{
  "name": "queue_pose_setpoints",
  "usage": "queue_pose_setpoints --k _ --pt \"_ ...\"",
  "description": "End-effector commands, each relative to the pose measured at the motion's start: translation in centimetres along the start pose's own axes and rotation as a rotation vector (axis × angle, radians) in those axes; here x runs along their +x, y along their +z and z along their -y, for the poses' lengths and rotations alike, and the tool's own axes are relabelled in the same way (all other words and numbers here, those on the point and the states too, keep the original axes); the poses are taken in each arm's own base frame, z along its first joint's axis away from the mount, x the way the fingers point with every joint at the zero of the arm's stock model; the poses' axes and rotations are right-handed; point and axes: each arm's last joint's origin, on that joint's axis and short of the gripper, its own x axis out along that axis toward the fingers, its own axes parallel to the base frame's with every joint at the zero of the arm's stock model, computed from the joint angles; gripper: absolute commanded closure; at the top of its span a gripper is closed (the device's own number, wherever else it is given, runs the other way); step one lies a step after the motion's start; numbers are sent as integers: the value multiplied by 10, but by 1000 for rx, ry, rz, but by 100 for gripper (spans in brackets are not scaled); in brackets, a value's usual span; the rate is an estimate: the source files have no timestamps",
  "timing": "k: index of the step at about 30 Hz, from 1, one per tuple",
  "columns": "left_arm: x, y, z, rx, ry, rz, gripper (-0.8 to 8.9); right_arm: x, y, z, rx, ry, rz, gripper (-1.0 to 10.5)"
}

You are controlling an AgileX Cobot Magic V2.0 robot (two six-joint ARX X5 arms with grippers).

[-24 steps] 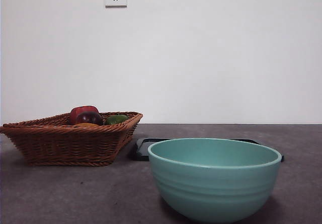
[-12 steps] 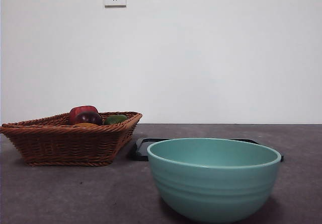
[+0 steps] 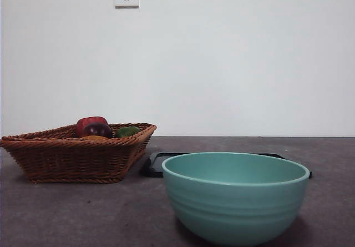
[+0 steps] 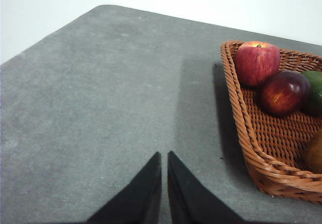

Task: Pick up the wifruite, put it on the bowl, pick up the plate, put it on desk

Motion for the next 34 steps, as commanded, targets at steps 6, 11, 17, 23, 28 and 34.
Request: queue_pose_setpoints --k 6,11,17,23,28,34 --pt "2 -8 -1 44 2 -9 795 -4 3 -2 -14 19 18 931" --pt "2 -7 -1 143 -1 -5 794 -4 3 -2 -14 19 18 931" --pt "1 -6 -1 140 -2 11 794 -4 3 -2 -14 19 18 931" --pt "1 -6 -1 140 -2 11 795 -4 3 -2 -14 19 18 931" --pt "1 -6 -1 140 -2 11 794 -4 3 -2 -14 19 18 931" --pt "1 -6 -1 140 -2 11 794 -3 3 -1 -200 -83 68 931"
